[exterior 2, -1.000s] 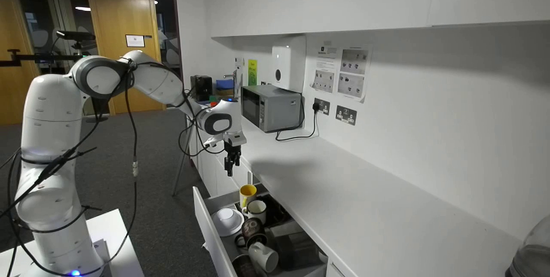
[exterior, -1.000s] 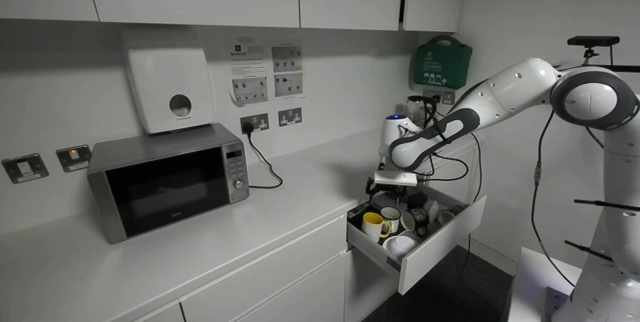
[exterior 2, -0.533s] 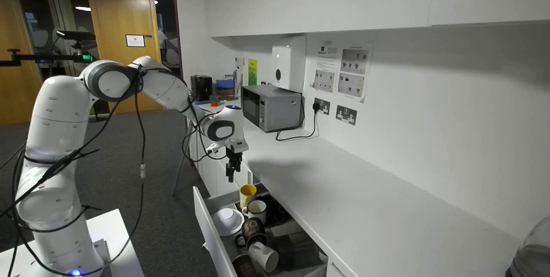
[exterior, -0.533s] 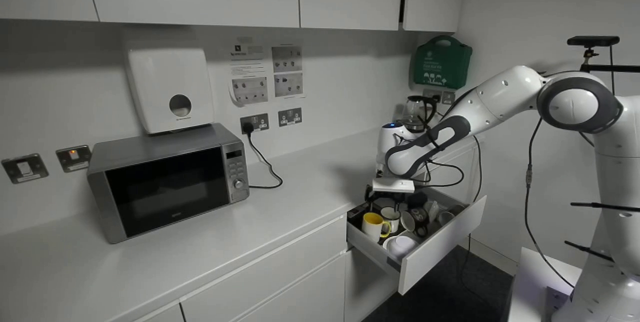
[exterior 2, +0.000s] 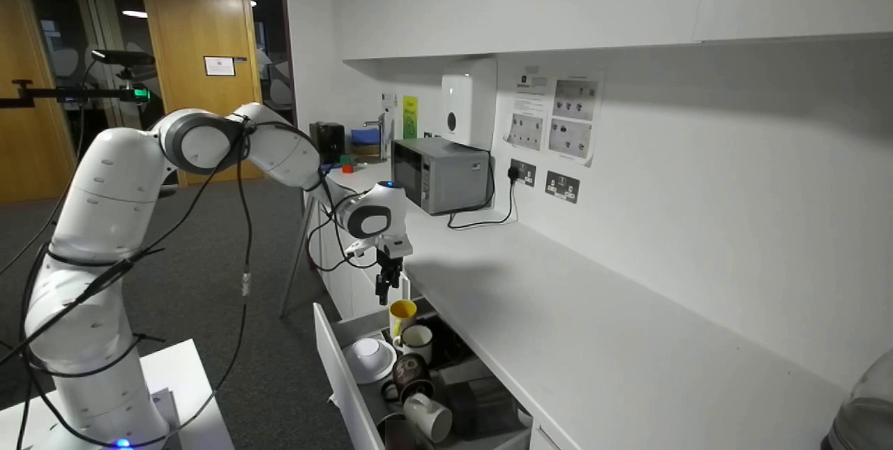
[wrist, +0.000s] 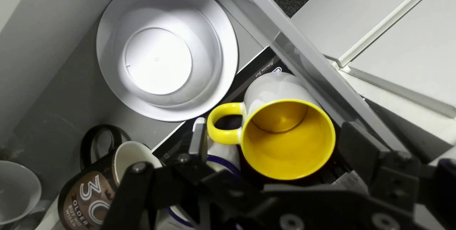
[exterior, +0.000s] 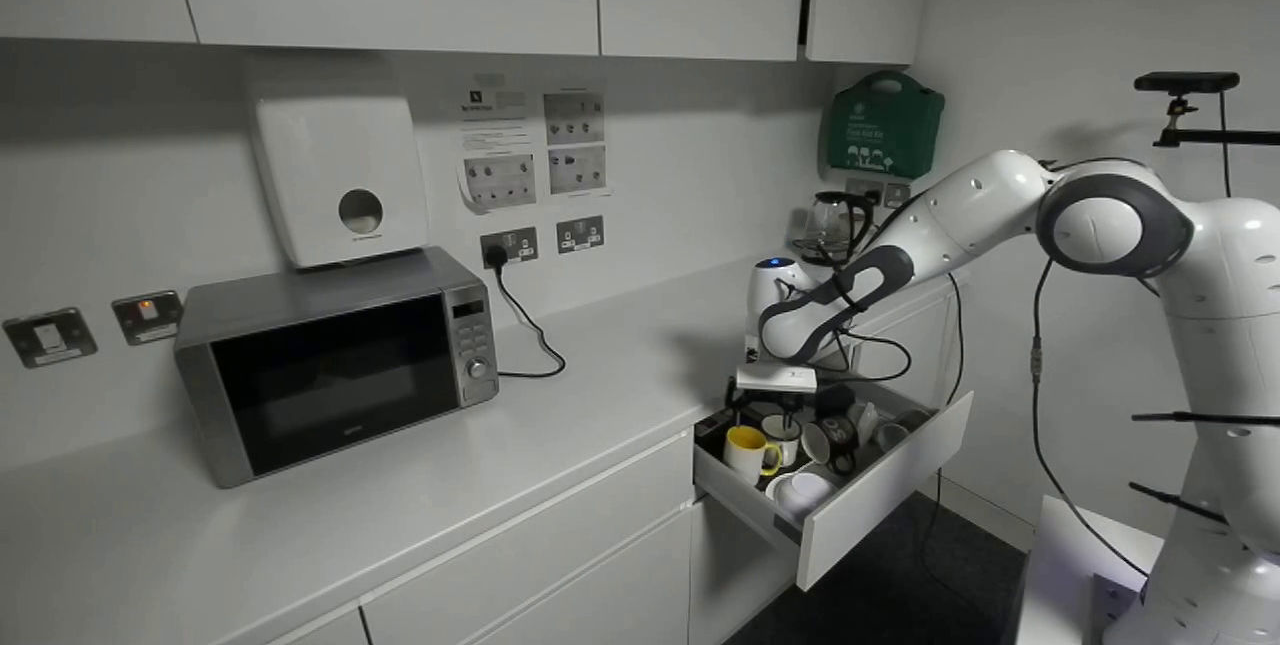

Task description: Take four mugs out of the open drawer

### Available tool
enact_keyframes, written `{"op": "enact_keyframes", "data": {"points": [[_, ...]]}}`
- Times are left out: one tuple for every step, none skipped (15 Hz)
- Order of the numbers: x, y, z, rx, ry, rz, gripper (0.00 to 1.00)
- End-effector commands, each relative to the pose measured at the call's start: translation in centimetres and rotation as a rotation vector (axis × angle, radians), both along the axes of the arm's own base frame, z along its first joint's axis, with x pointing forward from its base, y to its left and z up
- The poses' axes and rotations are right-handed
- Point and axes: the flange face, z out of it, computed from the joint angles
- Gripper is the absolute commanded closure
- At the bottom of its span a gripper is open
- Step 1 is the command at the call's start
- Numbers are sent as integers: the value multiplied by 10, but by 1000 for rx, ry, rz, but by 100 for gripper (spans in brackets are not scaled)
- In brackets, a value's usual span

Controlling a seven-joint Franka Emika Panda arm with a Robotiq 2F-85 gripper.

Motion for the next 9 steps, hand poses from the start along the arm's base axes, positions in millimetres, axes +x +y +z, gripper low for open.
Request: {"op": "enact_keyframes", "data": {"points": [[13, -8, -11, 0, -2, -37, 0], [14, -10, -15, -1, 2, -41, 0], [15, -12, -19, 1, 6, -45, 0], [16, -14, -23, 2, 10, -48, 0], [16, -14, -28, 4, 15, -53, 0], [16, -15, -31, 6, 18, -57, 0], [16, -16, -36, 10, 24, -61, 0], [15, -16, -39, 14, 27, -67, 0], [15, -17, -43, 17, 31, -72, 0]]}}
